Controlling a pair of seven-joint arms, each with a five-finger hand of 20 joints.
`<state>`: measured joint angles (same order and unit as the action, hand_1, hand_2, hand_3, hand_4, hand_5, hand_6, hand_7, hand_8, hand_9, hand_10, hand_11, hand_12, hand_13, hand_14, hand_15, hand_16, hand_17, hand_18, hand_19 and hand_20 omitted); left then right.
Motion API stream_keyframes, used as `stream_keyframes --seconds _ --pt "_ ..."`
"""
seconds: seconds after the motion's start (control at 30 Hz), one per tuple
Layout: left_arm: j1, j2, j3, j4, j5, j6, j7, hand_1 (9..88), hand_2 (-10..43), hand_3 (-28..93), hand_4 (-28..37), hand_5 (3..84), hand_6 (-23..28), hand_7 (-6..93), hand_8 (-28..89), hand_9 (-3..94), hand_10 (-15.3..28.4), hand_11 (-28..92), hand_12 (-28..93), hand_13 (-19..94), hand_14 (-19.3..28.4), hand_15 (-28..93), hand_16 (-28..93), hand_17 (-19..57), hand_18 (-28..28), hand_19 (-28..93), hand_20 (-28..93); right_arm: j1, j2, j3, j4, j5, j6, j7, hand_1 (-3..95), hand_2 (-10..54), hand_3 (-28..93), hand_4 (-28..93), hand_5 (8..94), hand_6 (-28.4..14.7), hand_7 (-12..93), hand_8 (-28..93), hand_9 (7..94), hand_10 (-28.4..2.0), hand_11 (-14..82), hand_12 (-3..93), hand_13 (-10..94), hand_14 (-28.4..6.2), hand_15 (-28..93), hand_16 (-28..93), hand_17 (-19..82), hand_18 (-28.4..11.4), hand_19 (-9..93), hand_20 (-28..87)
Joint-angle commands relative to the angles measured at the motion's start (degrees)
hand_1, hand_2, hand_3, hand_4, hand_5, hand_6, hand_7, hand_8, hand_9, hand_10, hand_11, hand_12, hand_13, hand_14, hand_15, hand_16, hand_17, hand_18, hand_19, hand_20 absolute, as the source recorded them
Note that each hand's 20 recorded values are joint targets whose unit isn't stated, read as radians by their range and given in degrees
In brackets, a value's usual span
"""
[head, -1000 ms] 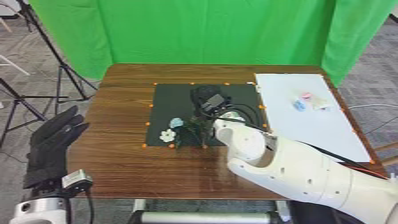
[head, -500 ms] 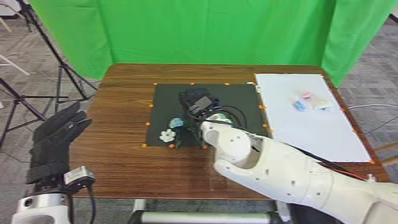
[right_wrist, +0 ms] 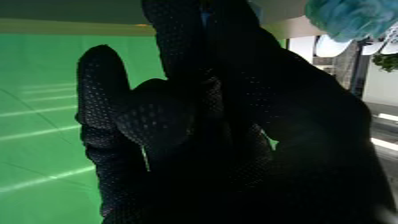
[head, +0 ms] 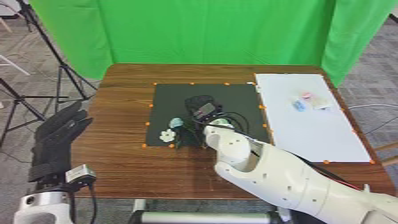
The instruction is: Arrange flowers
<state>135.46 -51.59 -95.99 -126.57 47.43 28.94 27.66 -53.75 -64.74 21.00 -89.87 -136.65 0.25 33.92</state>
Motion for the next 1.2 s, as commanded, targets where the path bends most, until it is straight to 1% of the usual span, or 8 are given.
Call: stream_keyframes --seconds 0.03,0.2,0.43,0.63,0.7,0.73,0.83,1.2 --pt "-0.4 -0.10 0.46 0.32 0.26 -0.45 -0.58 28.3 2.7 81 -16.0 38.1 10.5 14.8 -8 30.0 19.8 36 7 19 27.7 64 -18 -11.2 20.4 56 2 0.9 -1.0 -0.5 0.0 -0.3 0.8 -0.3 54.2 -9.5 78 -28 71.9 -1.3 33 3 85.3 -7.1 14.3 38.3 78 -4.5 73 23 40 -17.9 93 -1" --pt "-0.4 0.05 0.67 0.36 0.03 -0.24 -0.46 28.7 2.7 81 -15.7 38.1 10.6 14.6 -8 29.8 20.1 36 7 19 27.8 64 -18 -11.2 20.5 57 2 2.4 -0.9 -2.2 -0.1 0.4 2.1 1.1 49.7 -9.5 78 -28 68.8 -2.9 32 3 81.1 -8.9 15.3 37.2 75 -5.7 74 23 38 -18.3 93 -3" --pt "-0.4 -0.48 0.38 0.32 0.51 -0.71 -0.89 28.9 2.6 81 -15.7 38.3 10.7 14.2 -8 30.0 20.3 36 8 19 27.9 64 -18 -11.2 20.5 57 2 2.4 -1.0 -1.8 -0.1 -0.3 0.8 1.6 44.2 -9.5 80 -28 65.6 -4.2 28 2 73.7 -12.1 26.0 28.9 72 -7.2 76 21 35 -19.3 93 -6" --pt "-0.3 -0.58 0.31 0.29 0.58 -0.78 -0.83 29.0 2.5 81 -15.9 38.5 10.8 14.3 -8 30.3 20.3 36 8 19 27.8 64 -18 -11.2 20.5 57 2 1.9 -1.2 -1.1 -0.4 -0.5 -0.6 1.6 41.4 -9.5 82 -27 64.3 -4.4 26 -2 70.3 -14.3 31.3 24.0 70 -8.0 76 21 34 -20.0 93 -6" --pt "-0.4 -0.65 0.27 0.32 0.84 -0.79 -1.07 29.0 2.6 81 -15.9 38.6 10.8 14.2 -8 30.3 20.3 36 8 19 27.8 64 -18 -11.2 20.5 57 2 1.2 -1.4 -0.2 -0.5 -1.2 -0.9 1.1 40.3 -9.5 82 -26 64.3 -4.5 26 -6 69.4 -15.0 33.3 21.6 70 -8.2 76 21 34 -20.3 93 -6" --pt "-0.3 -0.59 0.30 0.33 0.52 -0.71 -0.72 29.0 2.5 81 -15.8 38.6 10.8 14.2 -8 30.4 20.3 36 7 19 27.8 64 -18 -11.2 20.5 57 2 1.5 -1.4 -0.6 -0.6 -1.1 -1.0 1.4 39.8 -9.5 83 -25 64.1 -4.4 26 -9 69.0 -15.3 34.0 20.7 70 -8.3 76 21 34 -20.4 93 -6" --pt "-0.4 -0.81 0.20 0.33 0.91 -0.97 -1.29 29.0 2.6 81 -15.8 38.7 10.8 14.2 -8 30.6 20.3 36 7 20 27.7 64 -18 -11.1 20.5 57 2 1.3 -1.4 -0.2 -1.0 -0.8 -1.8 1.4 37.9 -9.5 83 -25 63.3 -5.0 26 -12 67.6 -16.3 34.4 20.0 69 -9.0 77 21 33 -21.1 92 -6" --pt "1.8 -0.03 -0.10 -0.14 -0.31 0.43 0.03 28.7 2.8 82 -17.0 39.4 10.5 15.8 -10 32.2 19.8 36 7 22 26.7 63 -18 -10.8 20.6 57 2 5.0 0.7 -2.0 -3.8 1.6 0.4 2.2 31.2 -7.4 83 -23 61.5 -7.0 24 -12 64.6 -18.3 35.2 19.4 67 -10.7 78 20 31 -23.0 92 -5"
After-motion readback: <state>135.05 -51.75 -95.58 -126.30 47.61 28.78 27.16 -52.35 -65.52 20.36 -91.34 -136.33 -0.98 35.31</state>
